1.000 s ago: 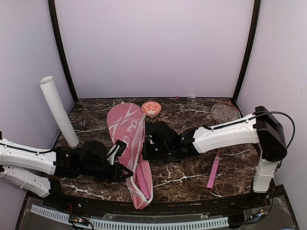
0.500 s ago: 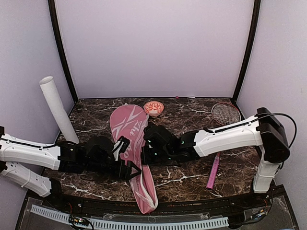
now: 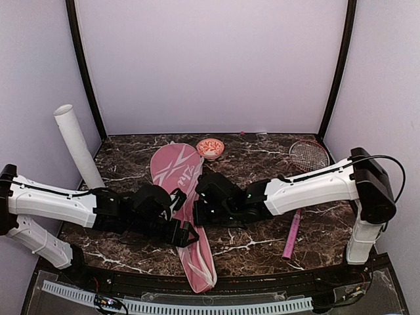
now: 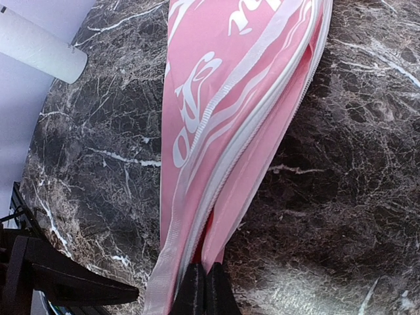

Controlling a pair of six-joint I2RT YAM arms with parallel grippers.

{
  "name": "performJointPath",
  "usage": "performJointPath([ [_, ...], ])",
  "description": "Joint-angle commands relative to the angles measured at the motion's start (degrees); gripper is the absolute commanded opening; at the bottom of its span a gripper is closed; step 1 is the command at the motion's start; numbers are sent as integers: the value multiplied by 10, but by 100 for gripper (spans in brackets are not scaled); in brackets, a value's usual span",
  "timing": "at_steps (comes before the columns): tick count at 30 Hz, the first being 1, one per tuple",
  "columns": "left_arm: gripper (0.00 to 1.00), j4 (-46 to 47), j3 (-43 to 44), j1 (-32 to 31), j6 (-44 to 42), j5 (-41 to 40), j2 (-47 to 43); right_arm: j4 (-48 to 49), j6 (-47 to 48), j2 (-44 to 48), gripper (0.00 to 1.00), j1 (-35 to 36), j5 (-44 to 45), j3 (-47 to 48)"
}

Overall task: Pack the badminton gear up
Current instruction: Adjust the racket in the racket bag.

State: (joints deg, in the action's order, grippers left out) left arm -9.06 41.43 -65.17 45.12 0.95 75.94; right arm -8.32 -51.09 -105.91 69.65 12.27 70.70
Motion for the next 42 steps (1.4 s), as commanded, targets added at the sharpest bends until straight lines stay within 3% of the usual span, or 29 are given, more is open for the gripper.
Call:
performJointPath([
  [1,81,-10,26,-3,-7,-14,20,27,-6,-8,0,5,9,19],
  [13,77,4,46,-4,4,-17,53,14,-11,-16,0,8,21,21],
  [15,69,-9,47,-4,8,-19,61,11,-12,-16,0,7,23,21],
  [23,22,-40,43,-4,15,-29,46,-12,-20,-10,0,6,47,22],
  [29,0,-46,27,-4,30,-36,32,-26,-19,11,0,0,57,13],
  [33,0,-37,9,-4,43,-42,17,-43,-15,43,19,-3,73,-13],
  [37,0,-35,-4,-3,48,-53,4,-62,-16,99,49,-3,95,-63],
  [42,0,-25,-14,-1,54,-57,-1,-73,-23,181,74,-12,108,-135],
])
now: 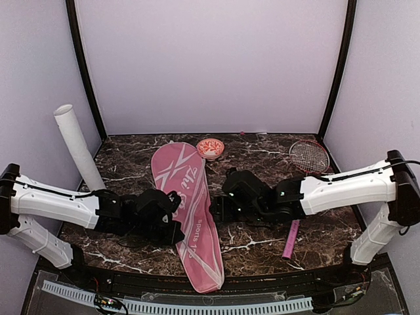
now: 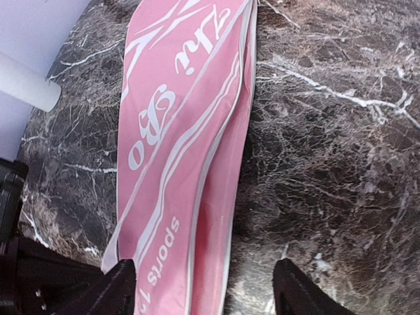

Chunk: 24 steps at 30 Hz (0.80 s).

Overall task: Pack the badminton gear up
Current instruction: Adjust the racket in the racket bag, then pick up the racket from the corner of the board.

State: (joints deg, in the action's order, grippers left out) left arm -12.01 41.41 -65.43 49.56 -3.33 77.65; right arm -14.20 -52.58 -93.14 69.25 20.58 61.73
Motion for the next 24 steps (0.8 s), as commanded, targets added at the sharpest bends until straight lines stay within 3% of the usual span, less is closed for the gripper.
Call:
performJointPath([
  [1,0,6,-15,2,10,-15,-18,-19,-11,69,77,-14,22,-60],
  [9,0,18,-20,5,14,-28,-29,-132,-72,196,82,-91,68,-178],
  [19,2,25,21,5,-41,-33,-22,-227,-137,304,81,-229,36,-280],
  [24,0,5,32,7,-36,-49,-8,-176,-123,307,75,-270,-21,-324],
])
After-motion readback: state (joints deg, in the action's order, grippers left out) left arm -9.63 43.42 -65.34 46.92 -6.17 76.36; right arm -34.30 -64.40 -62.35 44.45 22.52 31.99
